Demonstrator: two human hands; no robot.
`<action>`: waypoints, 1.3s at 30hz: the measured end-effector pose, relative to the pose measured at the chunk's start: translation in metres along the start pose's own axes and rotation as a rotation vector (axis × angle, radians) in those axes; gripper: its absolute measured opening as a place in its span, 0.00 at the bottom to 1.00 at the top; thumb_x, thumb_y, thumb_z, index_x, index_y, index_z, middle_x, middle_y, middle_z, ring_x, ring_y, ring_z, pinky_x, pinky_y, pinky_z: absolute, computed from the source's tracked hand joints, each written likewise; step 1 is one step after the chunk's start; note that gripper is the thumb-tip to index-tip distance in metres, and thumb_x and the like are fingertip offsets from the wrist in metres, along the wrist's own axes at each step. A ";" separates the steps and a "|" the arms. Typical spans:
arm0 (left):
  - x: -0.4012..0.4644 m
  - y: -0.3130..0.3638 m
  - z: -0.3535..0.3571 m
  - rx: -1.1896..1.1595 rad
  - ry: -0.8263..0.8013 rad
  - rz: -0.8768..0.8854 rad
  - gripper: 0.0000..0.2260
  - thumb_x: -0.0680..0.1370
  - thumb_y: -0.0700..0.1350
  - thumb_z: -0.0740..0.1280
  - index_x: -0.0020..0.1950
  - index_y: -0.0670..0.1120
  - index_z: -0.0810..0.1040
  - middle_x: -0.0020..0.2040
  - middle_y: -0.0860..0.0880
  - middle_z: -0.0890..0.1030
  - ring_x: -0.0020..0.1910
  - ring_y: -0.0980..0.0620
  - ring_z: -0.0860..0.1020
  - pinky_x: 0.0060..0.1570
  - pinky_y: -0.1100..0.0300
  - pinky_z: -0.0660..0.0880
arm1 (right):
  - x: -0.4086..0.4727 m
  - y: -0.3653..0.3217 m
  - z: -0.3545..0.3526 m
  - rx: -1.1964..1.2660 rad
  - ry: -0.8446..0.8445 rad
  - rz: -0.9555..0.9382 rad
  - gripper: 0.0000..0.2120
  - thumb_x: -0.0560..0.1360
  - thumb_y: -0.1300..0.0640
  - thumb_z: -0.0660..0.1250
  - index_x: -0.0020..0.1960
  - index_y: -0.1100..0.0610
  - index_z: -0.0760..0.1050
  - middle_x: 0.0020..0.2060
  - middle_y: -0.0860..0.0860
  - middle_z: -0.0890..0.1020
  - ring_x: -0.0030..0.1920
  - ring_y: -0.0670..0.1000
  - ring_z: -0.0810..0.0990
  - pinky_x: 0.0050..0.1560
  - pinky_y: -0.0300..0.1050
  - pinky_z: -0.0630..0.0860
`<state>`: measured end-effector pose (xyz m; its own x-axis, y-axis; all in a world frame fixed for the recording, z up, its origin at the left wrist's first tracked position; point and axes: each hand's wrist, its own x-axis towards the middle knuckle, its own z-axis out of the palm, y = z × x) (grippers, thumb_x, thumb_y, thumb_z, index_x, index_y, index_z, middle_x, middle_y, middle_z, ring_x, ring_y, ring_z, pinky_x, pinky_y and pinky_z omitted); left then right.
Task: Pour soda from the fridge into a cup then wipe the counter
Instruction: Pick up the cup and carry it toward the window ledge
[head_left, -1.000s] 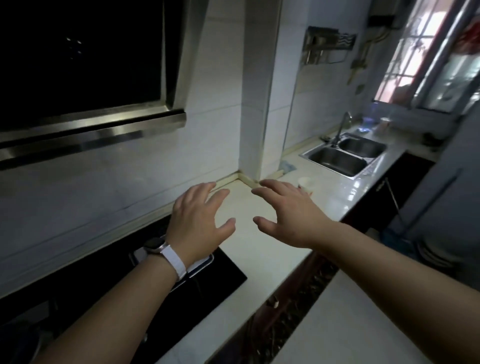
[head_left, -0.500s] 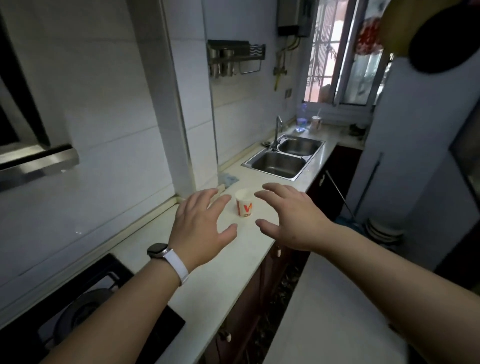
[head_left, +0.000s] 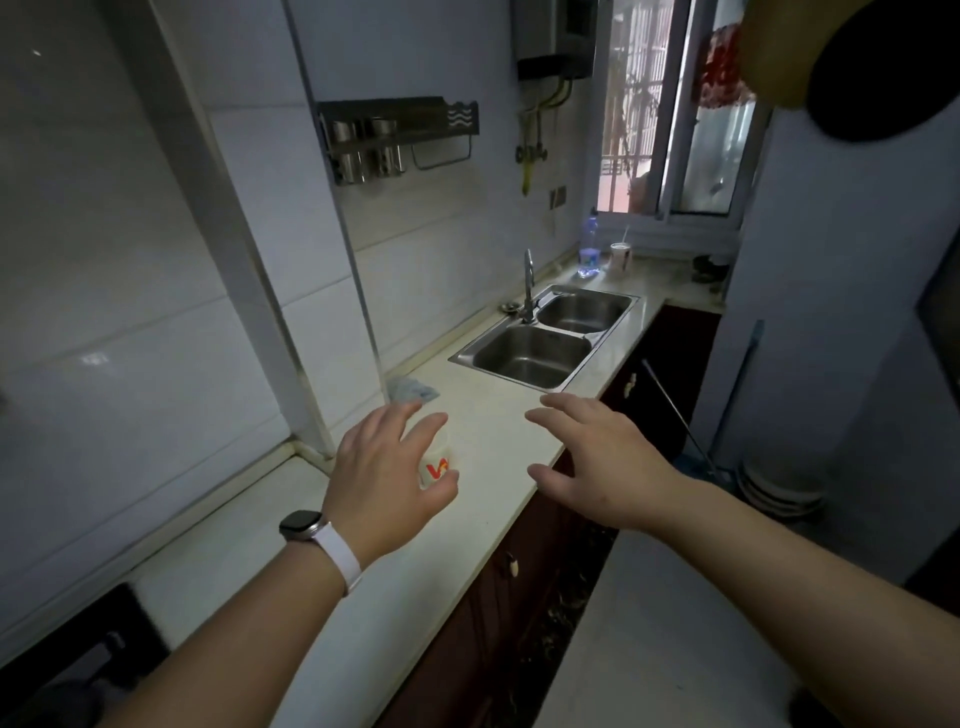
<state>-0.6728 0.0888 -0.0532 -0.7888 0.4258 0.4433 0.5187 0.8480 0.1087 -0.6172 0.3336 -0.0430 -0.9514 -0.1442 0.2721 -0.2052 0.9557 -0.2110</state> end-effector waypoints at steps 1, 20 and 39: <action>0.006 -0.002 0.005 0.003 0.003 -0.006 0.27 0.72 0.60 0.65 0.69 0.52 0.73 0.67 0.49 0.74 0.66 0.47 0.70 0.64 0.48 0.67 | 0.008 0.005 0.002 0.001 -0.003 -0.005 0.30 0.75 0.39 0.62 0.73 0.47 0.62 0.73 0.47 0.64 0.72 0.52 0.61 0.70 0.52 0.62; 0.136 -0.137 0.135 -0.068 -0.135 -0.202 0.31 0.72 0.65 0.62 0.73 0.55 0.68 0.71 0.50 0.70 0.70 0.48 0.66 0.67 0.50 0.64 | 0.228 0.034 0.091 -0.027 -0.186 -0.139 0.30 0.75 0.39 0.63 0.74 0.47 0.62 0.74 0.47 0.64 0.72 0.51 0.63 0.70 0.51 0.64; 0.101 -0.175 0.255 -0.606 -0.437 -0.709 0.41 0.70 0.61 0.72 0.77 0.48 0.60 0.75 0.47 0.66 0.71 0.47 0.67 0.69 0.50 0.66 | 0.305 0.038 0.182 0.076 -0.358 -0.262 0.31 0.75 0.39 0.65 0.73 0.46 0.61 0.74 0.46 0.64 0.71 0.51 0.65 0.68 0.53 0.65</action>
<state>-0.9279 0.0637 -0.2541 -0.9666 0.0701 -0.2466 -0.1288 0.6988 0.7036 -0.9567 0.2793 -0.1395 -0.8819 -0.4712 -0.0141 -0.4532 0.8557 -0.2498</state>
